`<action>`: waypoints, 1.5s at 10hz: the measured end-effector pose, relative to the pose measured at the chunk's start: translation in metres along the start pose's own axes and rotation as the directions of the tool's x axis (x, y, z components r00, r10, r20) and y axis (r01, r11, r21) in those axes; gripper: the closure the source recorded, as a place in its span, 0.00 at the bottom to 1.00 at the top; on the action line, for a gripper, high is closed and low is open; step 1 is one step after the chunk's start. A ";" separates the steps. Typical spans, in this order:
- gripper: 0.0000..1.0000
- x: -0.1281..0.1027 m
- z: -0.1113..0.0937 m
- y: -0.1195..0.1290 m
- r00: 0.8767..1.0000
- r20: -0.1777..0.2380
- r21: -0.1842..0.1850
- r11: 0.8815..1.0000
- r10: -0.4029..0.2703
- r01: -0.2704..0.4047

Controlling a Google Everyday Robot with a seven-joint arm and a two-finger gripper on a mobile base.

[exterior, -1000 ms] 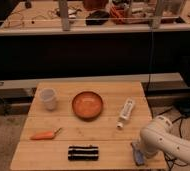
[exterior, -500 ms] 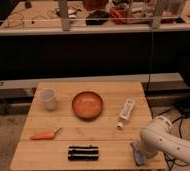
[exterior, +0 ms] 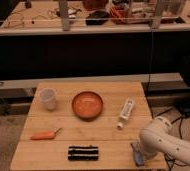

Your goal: Place the white sponge in the ceramic bowl

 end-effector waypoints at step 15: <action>0.68 -0.001 0.001 0.005 1.000 -0.010 -0.010 1.000 0.027 -0.027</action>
